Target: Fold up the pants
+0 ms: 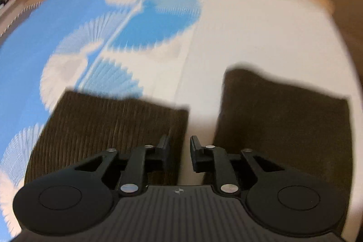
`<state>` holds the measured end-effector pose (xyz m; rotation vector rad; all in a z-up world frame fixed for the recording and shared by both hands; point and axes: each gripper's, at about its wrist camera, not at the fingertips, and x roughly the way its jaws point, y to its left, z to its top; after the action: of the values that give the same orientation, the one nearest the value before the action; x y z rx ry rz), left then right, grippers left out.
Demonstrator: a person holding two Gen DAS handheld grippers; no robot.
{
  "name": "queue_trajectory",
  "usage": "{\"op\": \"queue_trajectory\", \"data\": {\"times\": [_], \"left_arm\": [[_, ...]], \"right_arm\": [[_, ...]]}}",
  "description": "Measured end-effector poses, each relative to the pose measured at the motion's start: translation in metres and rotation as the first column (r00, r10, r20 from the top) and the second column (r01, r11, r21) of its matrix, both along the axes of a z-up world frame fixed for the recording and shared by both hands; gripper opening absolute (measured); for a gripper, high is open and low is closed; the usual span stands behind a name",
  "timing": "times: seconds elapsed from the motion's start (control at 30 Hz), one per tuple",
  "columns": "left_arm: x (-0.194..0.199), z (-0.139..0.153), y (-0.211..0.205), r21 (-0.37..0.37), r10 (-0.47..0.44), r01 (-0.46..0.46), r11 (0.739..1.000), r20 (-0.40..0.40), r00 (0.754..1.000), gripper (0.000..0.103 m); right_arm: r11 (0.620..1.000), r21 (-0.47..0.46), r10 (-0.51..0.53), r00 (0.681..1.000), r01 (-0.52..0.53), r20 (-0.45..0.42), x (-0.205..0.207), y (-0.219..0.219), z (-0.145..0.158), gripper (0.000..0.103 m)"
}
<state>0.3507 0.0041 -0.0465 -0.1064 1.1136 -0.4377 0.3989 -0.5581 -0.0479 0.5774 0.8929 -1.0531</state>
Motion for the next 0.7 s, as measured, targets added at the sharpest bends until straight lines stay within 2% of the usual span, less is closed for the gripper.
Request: {"op": "queue_trajectory", "data": {"times": [0.07, 0.1, 0.13, 0.17, 0.23, 0.3, 0.37, 0.43, 0.47, 0.53, 0.6, 0.67, 0.7], "left_arm": [[0.003, 0.005, 0.007, -0.04, 0.027, -0.027, 0.999, -0.002, 1.0, 0.043], [0.004, 0.004, 0.007, -0.042, 0.038, -0.038, 0.998, -0.012, 0.999, 0.043], [0.003, -0.003, 0.006, -0.013, 0.043, -0.044, 0.999, -0.033, 0.999, 0.041], [0.003, -0.011, 0.004, 0.049, 0.042, -0.039, 0.998, -0.06, 0.997, 0.036], [0.001, -0.035, -0.004, 0.209, 0.017, 0.009, 0.978, -0.119, 0.993, 0.031], [-0.004, -0.045, -0.01, 0.285, -0.024, 0.063, 0.957, -0.138, 0.99, 0.029], [-0.004, -0.034, -0.008, 0.269, -0.02, 0.051, 0.962, -0.118, 0.993, 0.03], [-0.002, -0.028, 0.0, 0.215, 0.012, 0.011, 0.976, -0.106, 0.994, 0.03], [-0.002, -0.031, 0.002, 0.218, 0.02, 0.007, 0.976, -0.122, 0.992, 0.03], [-0.005, -0.041, 0.001, 0.275, 0.005, 0.034, 0.961, -0.142, 0.99, 0.03], [-0.004, -0.032, 0.01, 0.234, 0.027, 0.002, 0.972, -0.121, 0.992, 0.031], [0.0, -0.01, 0.037, 0.173, 0.126, -0.113, 0.978, -0.064, 0.99, 0.056], [0.002, 0.001, 0.055, 0.171, 0.206, -0.198, 0.965, -0.026, 0.978, 0.06]], "right_arm": [[0.996, -0.083, 0.041, 0.997, -0.035, 0.067, 0.001, 0.013, 0.018, 0.023], [0.991, -0.112, 0.084, 0.991, -0.072, 0.101, 0.003, 0.021, 0.025, 0.023], [0.984, -0.127, 0.145, 0.98, -0.128, 0.136, 0.006, 0.03, 0.031, 0.024], [0.972, -0.119, 0.22, 0.96, -0.202, 0.172, 0.012, 0.041, 0.036, 0.024], [0.943, -0.068, 0.332, 0.918, -0.325, 0.218, 0.021, 0.057, 0.038, 0.03], [0.91, -0.009, 0.403, 0.88, -0.415, 0.252, 0.029, 0.073, 0.036, 0.03], [0.881, 0.048, 0.443, 0.857, -0.471, 0.265, 0.033, 0.088, 0.035, 0.031], [0.844, 0.106, 0.484, 0.832, -0.526, 0.272, 0.037, 0.101, 0.032, 0.032], [0.818, 0.132, 0.512, 0.814, -0.559, 0.276, 0.038, 0.108, 0.031, 0.032], [0.777, 0.158, 0.556, 0.783, -0.609, 0.279, 0.039, 0.122, 0.035, 0.032], [0.751, 0.173, 0.584, 0.764, -0.637, 0.274, 0.039, 0.133, 0.039, 0.035], [0.729, 0.199, 0.599, 0.751, -0.655, 0.277, 0.036, 0.142, 0.044, 0.037], [0.717, 0.214, 0.604, 0.745, -0.663, 0.283, 0.035, 0.144, 0.044, 0.037]]}}
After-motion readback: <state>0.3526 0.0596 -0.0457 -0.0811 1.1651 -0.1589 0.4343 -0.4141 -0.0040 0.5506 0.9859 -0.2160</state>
